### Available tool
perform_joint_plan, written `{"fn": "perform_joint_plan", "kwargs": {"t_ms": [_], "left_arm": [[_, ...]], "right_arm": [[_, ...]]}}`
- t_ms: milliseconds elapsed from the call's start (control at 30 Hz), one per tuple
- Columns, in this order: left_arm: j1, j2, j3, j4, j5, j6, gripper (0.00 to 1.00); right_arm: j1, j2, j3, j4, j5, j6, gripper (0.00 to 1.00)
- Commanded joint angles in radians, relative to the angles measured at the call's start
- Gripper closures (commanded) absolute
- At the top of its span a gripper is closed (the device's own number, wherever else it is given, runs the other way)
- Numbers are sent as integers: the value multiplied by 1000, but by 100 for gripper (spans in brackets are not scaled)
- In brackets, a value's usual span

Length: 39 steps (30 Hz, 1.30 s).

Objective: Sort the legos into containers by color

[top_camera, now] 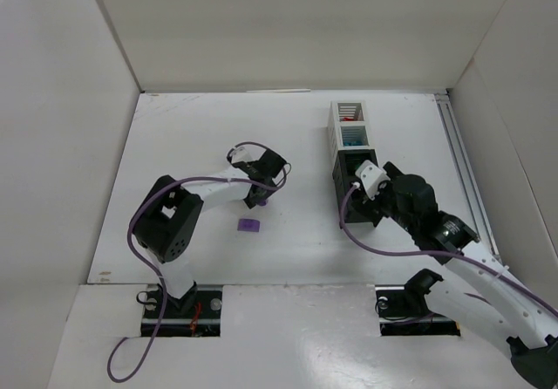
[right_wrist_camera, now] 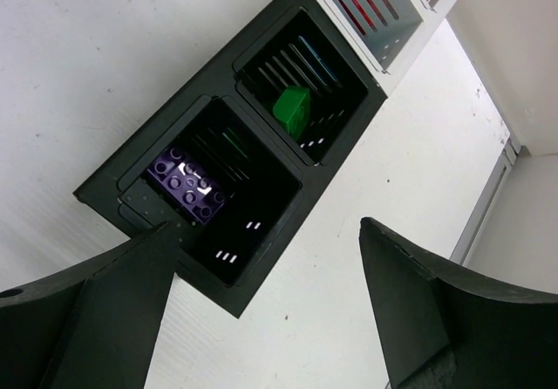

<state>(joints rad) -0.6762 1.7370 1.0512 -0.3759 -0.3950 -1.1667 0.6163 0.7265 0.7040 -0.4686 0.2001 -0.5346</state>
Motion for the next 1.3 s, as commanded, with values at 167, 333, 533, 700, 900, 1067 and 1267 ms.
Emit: {"fn": "perform_joint_plan", "kwargs": {"t_ms": [167,333,533,700,900,1067,1267], "left_arm": [[-8,-2,85,-24,10,47,77],[-114,-56,203,-43,-51,143,83],[-356,-77,371,113,-99,349,82],[-408,-18,447,268,-33,473,80],[-447,97,579,312,5,548,72],[-465,168,667,273,42,549,71],[-476,154,650,235,15,539,64]], "right_arm": [[-4,-88,49,-25,67,21,11],[-4,-160,69,-80,146,62,9],[-4,-298,112,-241,349,222,1],[-4,-416,137,-291,416,259,1],[-4,-518,146,-301,435,259,1],[-4,-530,137,-311,444,268,1],[-4,-521,137,-311,435,268,1]]}}
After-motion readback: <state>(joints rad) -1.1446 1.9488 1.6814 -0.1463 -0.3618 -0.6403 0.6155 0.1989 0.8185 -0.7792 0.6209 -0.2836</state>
